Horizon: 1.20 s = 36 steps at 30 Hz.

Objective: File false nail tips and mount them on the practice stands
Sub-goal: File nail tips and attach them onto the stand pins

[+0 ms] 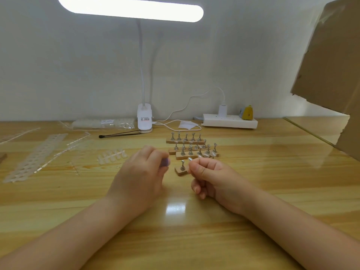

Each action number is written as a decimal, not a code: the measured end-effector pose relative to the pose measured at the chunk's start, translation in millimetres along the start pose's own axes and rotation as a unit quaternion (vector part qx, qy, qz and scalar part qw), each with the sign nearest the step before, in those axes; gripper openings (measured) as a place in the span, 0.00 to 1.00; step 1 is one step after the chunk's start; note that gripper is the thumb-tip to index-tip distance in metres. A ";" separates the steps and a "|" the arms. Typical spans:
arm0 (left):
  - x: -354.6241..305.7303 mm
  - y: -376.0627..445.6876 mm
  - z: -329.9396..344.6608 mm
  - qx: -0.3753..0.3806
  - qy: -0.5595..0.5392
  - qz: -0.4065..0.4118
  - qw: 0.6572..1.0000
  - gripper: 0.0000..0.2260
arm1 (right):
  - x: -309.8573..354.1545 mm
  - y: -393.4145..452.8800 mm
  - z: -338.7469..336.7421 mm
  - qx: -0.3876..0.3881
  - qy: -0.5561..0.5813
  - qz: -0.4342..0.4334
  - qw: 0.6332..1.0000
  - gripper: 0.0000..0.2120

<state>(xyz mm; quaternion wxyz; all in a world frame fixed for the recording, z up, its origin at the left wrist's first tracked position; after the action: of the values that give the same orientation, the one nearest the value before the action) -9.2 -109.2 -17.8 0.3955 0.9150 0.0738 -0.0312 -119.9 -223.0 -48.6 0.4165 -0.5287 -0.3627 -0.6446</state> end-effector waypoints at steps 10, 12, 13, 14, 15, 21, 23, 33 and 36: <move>-12.0 -2.4 6.1 0.036 -0.325 -0.107 0.939 0.10 | -2.8 2.5 -2.6 -0.011 -0.008 0.009 1.000 0.14; -17.2 -3.3 7.0 0.041 -0.361 -0.118 0.924 0.10 | -2.3 2.4 -1.2 -0.001 -0.019 0.009 1.000 0.20; -16.6 -3.6 7.8 0.042 -0.369 -0.129 0.919 0.10 | -1.9 2.1 -0.4 0.002 -0.027 0.007 1.000 0.23; -14.5 -3.9 9.0 0.041 -0.374 -0.137 0.916 0.10 | -1.6 1.9 0.3 0.004 -0.035 0.003 0.999 0.24; -12.7 -4.2 10.0 0.042 -0.377 -0.145 0.914 0.10 | -1.5 1.9 0.8 0.004 -0.042 0.001 0.999 0.25; -11.1 -6.3 12.1 0.041 -0.338 -0.150 0.928 0.09 | -3.4 1.9 -1.9 -0.041 -0.093 0.002 0.995 0.23; -7.5 -7.3 11.5 0.034 -0.269 -0.140 0.952 0.09 | -3.2 2.0 -3.7 -0.070 -0.092 -0.009 0.993 0.22; -1.5 -6.3 32.1 0.105 -0.034 -0.118 0.987 0.06 | 8.4 -0.9 -5.0 -0.162 -0.343 -0.136 0.915 0.10; -2.6 -6.3 39.0 0.140 -0.034 -0.105 0.984 0.04 | 9.7 -0.4 -4.8 -0.184 -0.455 -0.170 0.855 0.07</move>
<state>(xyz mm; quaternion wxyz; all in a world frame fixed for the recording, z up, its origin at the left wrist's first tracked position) -12.7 -133.6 -48.7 0.2601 0.9469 0.1514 -0.1134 -123.0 -228.7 -39.9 -0.0158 -0.7598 -0.4708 -0.4481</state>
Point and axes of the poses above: each hand's wrist, its own y-axis towards the middle knuckle, its own z-axis out of the palm, x = y × z, the point moved 5 cm from there along y, towards the middle knuckle, and after that the axes turned 3 degrees about y, right-handed, at the moved point
